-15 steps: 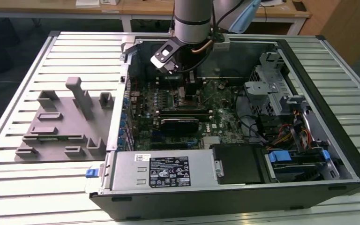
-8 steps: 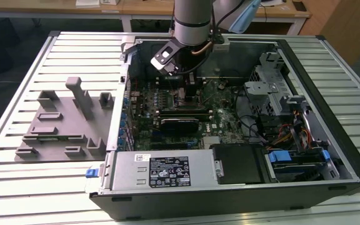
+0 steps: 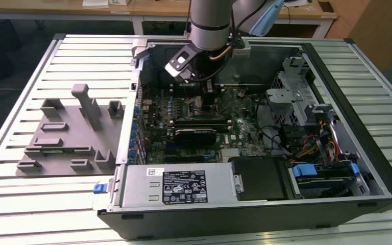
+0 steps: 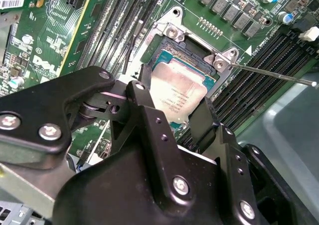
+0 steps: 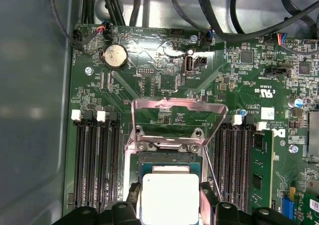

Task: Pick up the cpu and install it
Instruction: 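Place the cpu into insertion slot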

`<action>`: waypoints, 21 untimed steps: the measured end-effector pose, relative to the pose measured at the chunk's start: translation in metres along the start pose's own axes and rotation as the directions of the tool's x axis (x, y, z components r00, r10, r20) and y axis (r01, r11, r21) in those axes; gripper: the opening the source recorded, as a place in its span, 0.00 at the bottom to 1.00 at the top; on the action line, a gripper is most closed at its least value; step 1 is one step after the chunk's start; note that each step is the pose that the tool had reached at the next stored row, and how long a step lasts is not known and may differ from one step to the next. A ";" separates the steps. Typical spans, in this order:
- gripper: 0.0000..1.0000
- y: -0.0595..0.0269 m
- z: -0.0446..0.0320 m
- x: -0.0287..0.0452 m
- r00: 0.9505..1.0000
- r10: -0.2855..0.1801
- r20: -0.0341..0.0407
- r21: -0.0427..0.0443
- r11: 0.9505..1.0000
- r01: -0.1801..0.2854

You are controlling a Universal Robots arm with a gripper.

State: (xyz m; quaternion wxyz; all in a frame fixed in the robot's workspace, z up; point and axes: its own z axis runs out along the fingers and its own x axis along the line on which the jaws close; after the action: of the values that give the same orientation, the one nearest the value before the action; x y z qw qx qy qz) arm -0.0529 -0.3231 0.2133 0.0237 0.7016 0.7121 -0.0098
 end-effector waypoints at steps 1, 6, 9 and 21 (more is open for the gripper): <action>0.55 0.0001 0.0004 0.0001 1.000 0.000 0.000 0.000 1.000 0.000; 0.55 0.0003 0.0027 0.0001 1.000 0.000 0.000 0.000 1.000 0.000; 0.55 0.0005 0.0039 0.0002 1.000 0.000 0.000 0.000 1.000 0.000; 0.55 0.0004 0.0122 0.0001 1.000 0.004 0.001 0.000 1.000 -0.004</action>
State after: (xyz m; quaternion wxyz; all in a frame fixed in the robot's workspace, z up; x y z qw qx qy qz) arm -0.0523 -0.3236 0.2011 0.0241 0.7030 0.7107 -0.0103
